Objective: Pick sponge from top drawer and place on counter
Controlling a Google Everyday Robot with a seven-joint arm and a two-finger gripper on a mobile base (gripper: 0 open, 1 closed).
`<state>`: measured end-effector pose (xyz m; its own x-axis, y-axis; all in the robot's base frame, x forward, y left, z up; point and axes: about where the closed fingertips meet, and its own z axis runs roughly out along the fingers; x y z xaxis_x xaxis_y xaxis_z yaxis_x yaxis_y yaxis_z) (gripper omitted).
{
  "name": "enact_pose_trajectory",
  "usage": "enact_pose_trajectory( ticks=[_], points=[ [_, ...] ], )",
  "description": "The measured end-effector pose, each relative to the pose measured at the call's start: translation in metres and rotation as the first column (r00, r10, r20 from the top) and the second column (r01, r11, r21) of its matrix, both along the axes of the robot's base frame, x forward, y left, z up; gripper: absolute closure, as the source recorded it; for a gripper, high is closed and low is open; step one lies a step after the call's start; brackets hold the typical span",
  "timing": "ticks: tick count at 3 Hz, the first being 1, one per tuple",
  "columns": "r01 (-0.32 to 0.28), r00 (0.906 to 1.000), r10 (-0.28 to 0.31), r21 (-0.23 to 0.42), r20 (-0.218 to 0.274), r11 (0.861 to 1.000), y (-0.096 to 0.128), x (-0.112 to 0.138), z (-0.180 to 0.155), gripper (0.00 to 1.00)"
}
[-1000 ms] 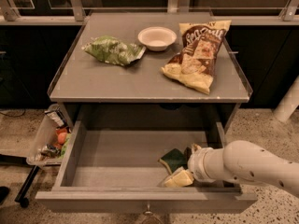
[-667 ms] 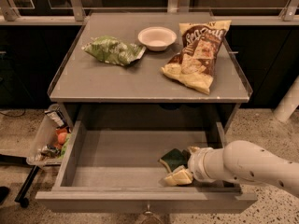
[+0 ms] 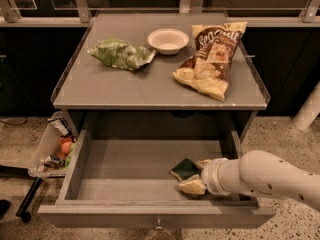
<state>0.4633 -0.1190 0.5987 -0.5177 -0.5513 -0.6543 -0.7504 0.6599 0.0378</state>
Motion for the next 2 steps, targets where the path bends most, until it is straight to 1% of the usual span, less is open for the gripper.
enact_pose_trajectory(
  ticks=[1, 2],
  points=[
    [0.000, 1.0000, 0.000, 0.000, 0.000, 1.000, 0.000, 0.000, 0.000, 0.89],
    [-0.037, 0.9993, 0.037, 0.018, 0.010, 0.999, 0.005, -0.005, 0.017, 1.00]
  ],
)
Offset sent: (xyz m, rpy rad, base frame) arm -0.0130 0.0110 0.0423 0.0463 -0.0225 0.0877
